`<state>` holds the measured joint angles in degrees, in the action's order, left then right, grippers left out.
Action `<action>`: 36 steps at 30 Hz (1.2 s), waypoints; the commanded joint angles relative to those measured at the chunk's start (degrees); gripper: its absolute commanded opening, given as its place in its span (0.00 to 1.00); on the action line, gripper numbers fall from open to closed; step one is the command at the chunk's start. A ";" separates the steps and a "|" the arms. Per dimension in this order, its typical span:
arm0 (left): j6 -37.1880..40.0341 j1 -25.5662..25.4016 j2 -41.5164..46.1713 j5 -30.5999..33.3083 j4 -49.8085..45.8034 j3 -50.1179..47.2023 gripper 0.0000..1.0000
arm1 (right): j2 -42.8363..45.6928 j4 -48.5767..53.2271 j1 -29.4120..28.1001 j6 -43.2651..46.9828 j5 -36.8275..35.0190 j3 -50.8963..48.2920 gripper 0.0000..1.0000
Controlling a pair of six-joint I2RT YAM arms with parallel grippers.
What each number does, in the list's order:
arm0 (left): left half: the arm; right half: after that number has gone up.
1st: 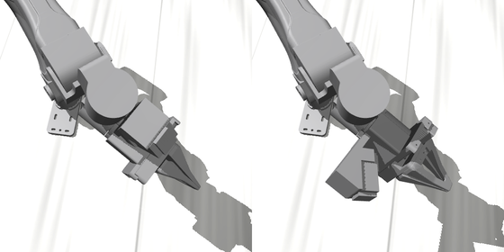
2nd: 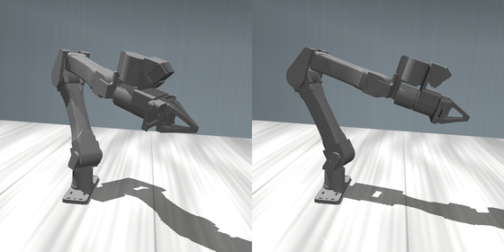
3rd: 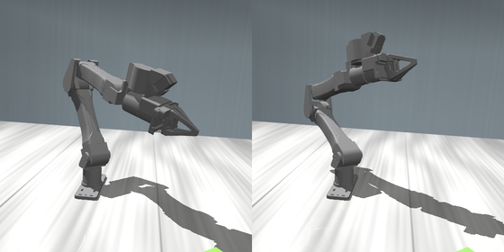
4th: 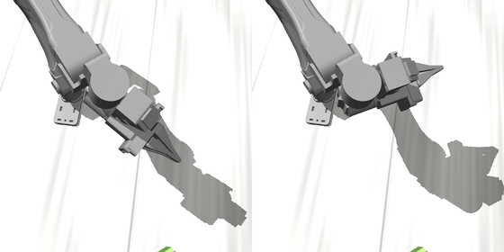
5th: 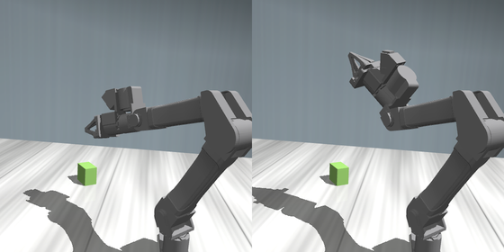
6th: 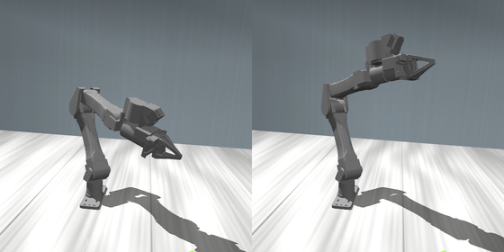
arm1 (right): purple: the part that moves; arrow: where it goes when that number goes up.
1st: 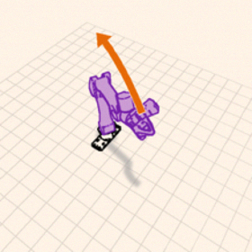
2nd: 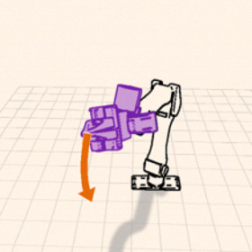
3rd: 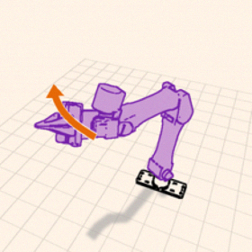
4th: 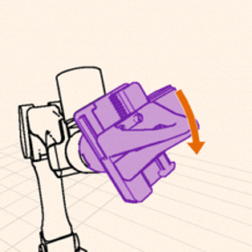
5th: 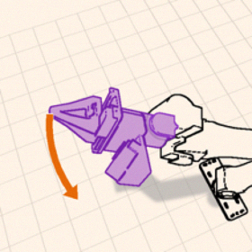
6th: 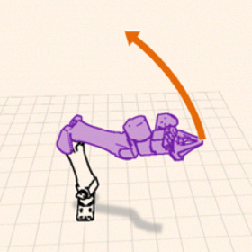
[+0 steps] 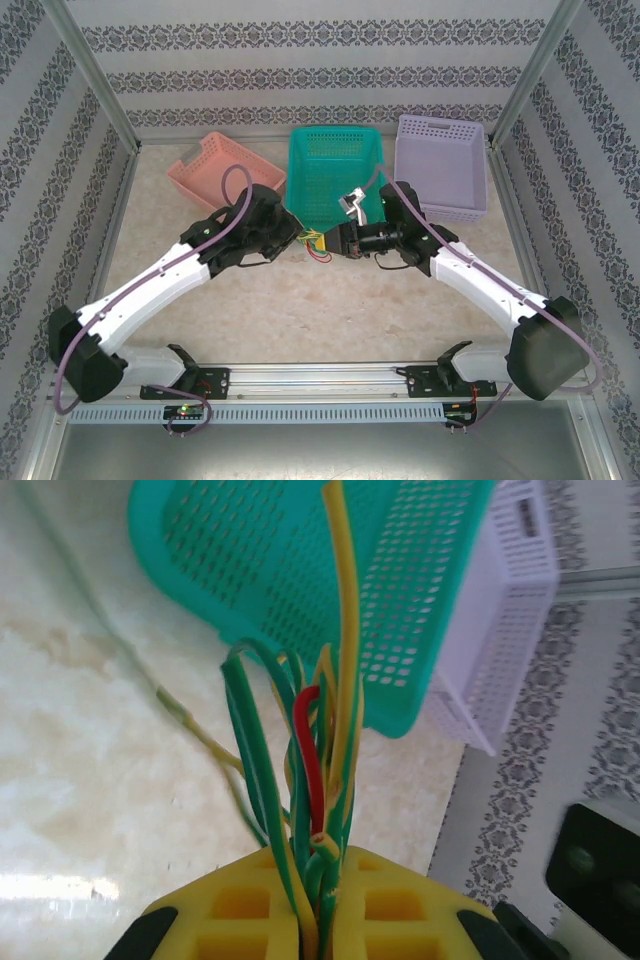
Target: Untangle the cables
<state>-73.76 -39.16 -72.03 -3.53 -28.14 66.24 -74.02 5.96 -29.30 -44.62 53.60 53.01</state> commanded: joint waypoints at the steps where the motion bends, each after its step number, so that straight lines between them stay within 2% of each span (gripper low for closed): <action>1: 13.69 0.21 4.37 2.71 11.55 -2.78 0.00 | 3.52 3.81 2.23 -1.72 -1.46 1.80 0.55; 4: 22.81 0.22 6.43 -2.21 15.77 -6.51 0.00 | 7.19 3.09 4.23 -3.09 -5.26 2.93 0.63; 9: 29.07 0.13 10.67 -6.30 24.76 -14.52 0.00 | 4.63 12.10 1.96 3.22 -10.35 11.12 0.64; 14: 30.38 0.13 11.15 -7.63 28.31 -16.85 0.00 | 0.17 15.16 -4.36 4.97 -13.43 13.74 0.61; 18: 29.81 0.13 11.26 -7.29 29.05 -17.44 0.00 | -0.84 15.79 -7.88 5.06 -17.15 12.11 0.54; 23: 28.92 0.11 11.97 -7.23 29.91 -18.08 0.00 | -0.40 14.07 -8.29 3.87 -18.46 9.49 0.50; 29: 27.72 0.09 11.31 -8.60 31.78 -18.50 0.00 | -3.42 12.72 -8.13 3.28 -18.40 11.38 0.45; 34: 26.36 -0.22 10.77 -8.48 33.78 -18.68 0.00 | -6.18 11.80 -8.27 2.36 -17.95 13.13 0.32; 36: 25.97 -0.31 10.85 -7.89 33.95 -18.77 0.00 | -6.63 12.11 -8.33 2.20 -18.90 13.02 0.14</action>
<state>-46.46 -38.89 -62.11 -8.91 -1.41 47.07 -78.96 18.90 -37.39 -41.98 37.78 64.88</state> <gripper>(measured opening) 0.092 0.217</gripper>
